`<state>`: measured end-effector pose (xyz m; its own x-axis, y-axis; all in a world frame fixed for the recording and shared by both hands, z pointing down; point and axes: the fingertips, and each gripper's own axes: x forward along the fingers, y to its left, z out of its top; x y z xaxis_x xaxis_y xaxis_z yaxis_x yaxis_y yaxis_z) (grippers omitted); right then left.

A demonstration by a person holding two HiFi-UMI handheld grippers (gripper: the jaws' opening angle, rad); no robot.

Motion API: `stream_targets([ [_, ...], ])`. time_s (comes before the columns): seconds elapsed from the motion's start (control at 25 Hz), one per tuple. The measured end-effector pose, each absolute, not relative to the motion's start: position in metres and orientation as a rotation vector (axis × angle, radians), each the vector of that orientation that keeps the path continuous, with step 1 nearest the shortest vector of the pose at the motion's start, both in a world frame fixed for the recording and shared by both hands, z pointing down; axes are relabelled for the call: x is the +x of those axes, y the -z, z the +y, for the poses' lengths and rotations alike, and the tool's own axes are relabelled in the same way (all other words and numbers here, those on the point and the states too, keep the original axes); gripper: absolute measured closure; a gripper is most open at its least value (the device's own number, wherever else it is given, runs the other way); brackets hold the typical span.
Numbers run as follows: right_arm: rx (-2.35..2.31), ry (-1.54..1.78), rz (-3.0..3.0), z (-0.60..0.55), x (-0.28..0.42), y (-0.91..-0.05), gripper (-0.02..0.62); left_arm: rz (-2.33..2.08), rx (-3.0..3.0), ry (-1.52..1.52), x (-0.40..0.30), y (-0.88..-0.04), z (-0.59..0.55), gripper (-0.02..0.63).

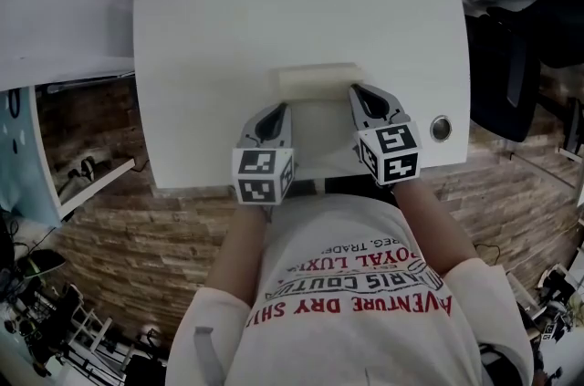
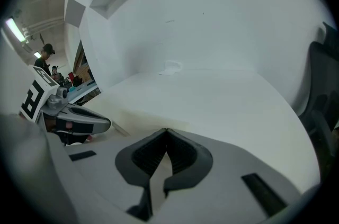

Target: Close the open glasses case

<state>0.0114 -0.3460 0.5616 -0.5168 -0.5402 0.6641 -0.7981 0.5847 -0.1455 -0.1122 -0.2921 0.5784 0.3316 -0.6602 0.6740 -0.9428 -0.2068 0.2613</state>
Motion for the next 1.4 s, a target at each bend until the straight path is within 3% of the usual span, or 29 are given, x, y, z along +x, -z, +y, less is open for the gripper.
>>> stream_targets([
  [0.32,1.098,-0.547,-2.323,-0.349,0.007,-0.526,0.583,-1.447,2.018,-0.519,-0.115,-0.545,-0.303,0.601],
  [1.0,1.329,-0.224,-2.569,-0.345,-0.008,-0.367,0.583,-1.651,2.38,-0.195,-0.14,-0.348,-0.321,0.601],
  [1.4,1.332,-0.153,-2.619,-0.331,-0.027,-0.331,0.583,-1.673,2.457,-0.157,-0.148,-0.317,-0.313,0.601],
])
